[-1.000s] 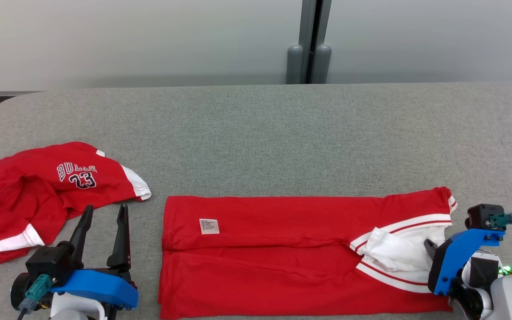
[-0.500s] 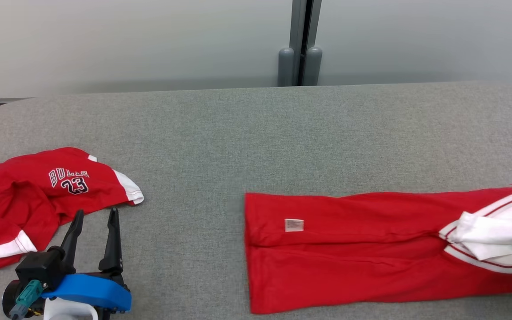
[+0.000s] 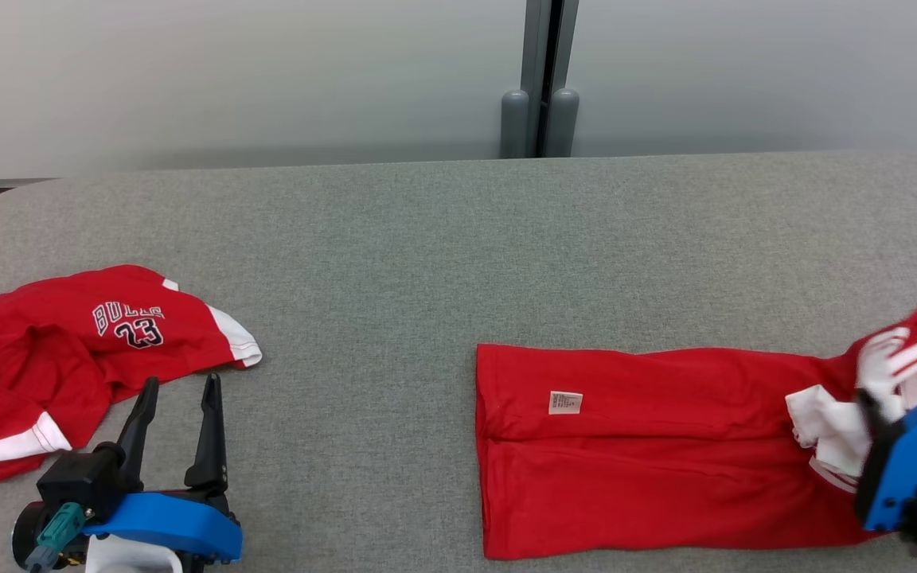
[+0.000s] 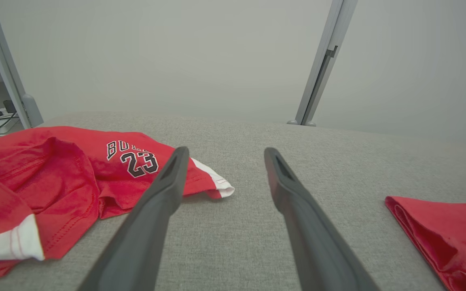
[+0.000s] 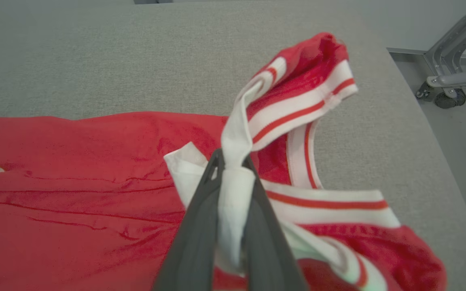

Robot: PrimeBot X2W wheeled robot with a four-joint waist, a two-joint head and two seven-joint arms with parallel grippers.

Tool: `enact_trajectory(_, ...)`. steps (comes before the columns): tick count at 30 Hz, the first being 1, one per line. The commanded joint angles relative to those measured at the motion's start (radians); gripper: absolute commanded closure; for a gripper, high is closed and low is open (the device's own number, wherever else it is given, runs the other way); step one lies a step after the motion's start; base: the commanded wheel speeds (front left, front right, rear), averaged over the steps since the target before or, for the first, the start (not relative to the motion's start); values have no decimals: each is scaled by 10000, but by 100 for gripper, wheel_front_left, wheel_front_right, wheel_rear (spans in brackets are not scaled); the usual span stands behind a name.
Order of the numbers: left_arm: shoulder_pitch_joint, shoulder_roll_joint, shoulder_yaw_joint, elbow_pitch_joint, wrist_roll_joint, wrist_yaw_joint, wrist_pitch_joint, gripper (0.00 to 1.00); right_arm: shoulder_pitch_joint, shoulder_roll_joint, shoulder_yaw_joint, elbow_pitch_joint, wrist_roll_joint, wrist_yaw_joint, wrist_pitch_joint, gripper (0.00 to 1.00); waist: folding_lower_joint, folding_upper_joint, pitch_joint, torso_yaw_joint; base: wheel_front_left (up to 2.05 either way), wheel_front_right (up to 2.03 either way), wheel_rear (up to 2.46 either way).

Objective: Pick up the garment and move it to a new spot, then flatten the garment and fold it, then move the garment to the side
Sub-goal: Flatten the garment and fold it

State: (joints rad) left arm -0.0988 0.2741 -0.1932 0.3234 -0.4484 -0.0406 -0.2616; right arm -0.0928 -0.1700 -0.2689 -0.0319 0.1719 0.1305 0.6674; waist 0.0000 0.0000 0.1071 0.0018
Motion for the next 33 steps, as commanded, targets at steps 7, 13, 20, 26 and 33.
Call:
enact_trajectory(7,31,51,-23,-22,-71,80,-23,0,-133,514,2884,51,246,5,-53,100,0,0,21,41,0,0,0)
enact_trajectory(13,-115,27,-108,-10,-76,88,2,0,-996,913,4787,1231,562,5,-624,100,0,0,71,125,0,0,0)
enact_trajectory(20,-235,32,-214,48,-92,59,6,0,-2223,1170,6254,2890,869,5,-1248,100,0,0,133,290,0,0,0)
enact_trajectory(26,-270,12,-279,139,-128,14,-7,0,-2777,1205,6878,3851,1408,5,-1746,16,0,0,130,436,0,0,0)
enact_trajectory(33,-112,61,-254,199,-168,45,-18,0,-2796,1198,7227,3405,2559,5,-2231,0,0,0,37,442,0,0,0)
